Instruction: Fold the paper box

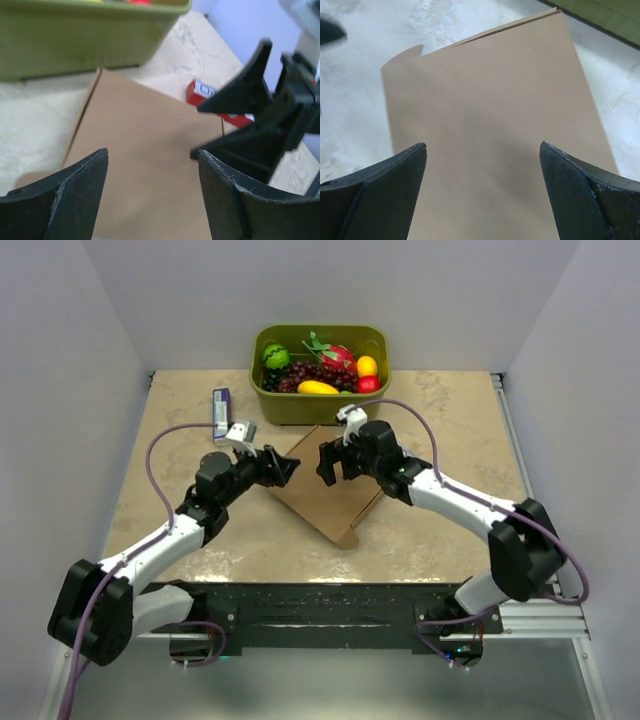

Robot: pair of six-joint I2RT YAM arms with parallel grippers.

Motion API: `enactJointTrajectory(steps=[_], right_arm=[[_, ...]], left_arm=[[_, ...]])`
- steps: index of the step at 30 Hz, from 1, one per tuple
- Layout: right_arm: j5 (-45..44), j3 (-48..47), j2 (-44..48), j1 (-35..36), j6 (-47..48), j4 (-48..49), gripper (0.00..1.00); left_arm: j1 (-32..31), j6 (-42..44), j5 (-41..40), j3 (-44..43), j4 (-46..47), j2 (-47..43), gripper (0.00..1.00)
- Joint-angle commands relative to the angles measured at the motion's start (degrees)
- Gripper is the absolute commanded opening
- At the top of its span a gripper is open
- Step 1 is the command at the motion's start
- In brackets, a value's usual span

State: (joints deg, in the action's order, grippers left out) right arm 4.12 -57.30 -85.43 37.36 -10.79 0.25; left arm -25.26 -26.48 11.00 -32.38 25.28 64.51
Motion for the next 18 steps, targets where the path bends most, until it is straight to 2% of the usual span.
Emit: enactJointTrajectory(steps=[1, 5, 11, 18], right_arm=[[1.32, -5.8, -6.92, -3.87, 4.9, -2.71, 0.98], [3.26, -9.22, -10.71, -7.39, 6.47, -1.39, 0.98], [3.79, -11.78, -15.46, -10.11, 8.59, -1.31, 0.99], [9.5, -13.1, -21.35, -11.7, 6.75, -3.32, 0.96]], left_arm=[[-0.58, -6.29, 5.77, 5.57, 6.43, 4.83, 0.72], [-1.29, -7.01, 6.4, 6.63, 11.72, 9.13, 0.7], [-1.99, -7.09, 6.75, 6.45, 13.39, 14.05, 0.66], [-3.22, -8.85, 6.05, 9.7, 14.53, 15.91, 0.64]])
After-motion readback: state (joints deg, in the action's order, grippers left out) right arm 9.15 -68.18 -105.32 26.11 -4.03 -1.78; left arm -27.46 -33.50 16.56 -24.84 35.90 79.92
